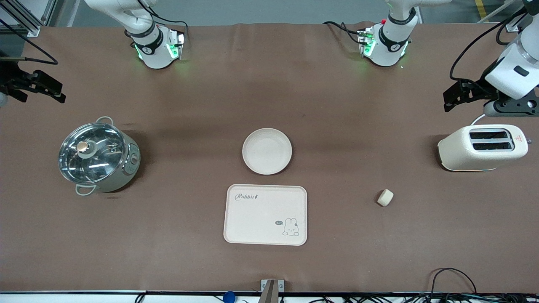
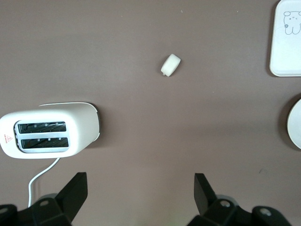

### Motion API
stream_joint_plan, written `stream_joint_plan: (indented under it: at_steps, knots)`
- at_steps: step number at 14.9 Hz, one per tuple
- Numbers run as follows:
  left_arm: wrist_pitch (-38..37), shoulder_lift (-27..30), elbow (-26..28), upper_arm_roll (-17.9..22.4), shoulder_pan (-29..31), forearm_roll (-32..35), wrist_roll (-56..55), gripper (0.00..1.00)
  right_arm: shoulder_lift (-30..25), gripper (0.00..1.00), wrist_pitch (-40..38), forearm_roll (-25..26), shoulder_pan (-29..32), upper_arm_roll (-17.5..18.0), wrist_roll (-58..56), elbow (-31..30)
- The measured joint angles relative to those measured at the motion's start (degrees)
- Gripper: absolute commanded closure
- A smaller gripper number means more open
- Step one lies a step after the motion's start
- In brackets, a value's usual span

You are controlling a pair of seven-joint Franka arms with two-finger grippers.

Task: Place bun in plate and plate on tray
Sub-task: 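Reach the left gripper toward the bun while the right gripper reaches the plate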

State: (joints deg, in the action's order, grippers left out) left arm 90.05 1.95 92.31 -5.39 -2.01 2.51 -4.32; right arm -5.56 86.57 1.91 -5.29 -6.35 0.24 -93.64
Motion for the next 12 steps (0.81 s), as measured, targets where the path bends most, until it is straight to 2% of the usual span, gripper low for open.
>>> stream_joint_plan:
  at_steps: [4, 6, 9, 12]
  knots:
    - [0.04, -0.36, -0.23, 0.04, 0.0, 0.0, 0.0, 0.0, 0.0, 0.0, 0.0, 0.0, 0.0, 0.0, 0.0, 0.0]
    - [0.08, -2.16, -1.4, 0.04, 0.01, 0.0, 0.0, 0.0, 0.0, 0.0, 0.4, -1.58, 0.0, -0.02, 0.0, 0.0]
    - [1.95, -7.74, -2.13, 0.02, -0.01, 0.0, -0.23, 0.0, 0.65, 0.0, 1.36, -6.48, -0.6, 0.05, 0.02, -0.46]
    - [8.66, -15.65, -2.01, -0.01, -0.05, 0.0, -2.18, 0.0, 5.28, 0.0, 7.68, -9.44, -6.04, 0.27, 3.95, -2.97]
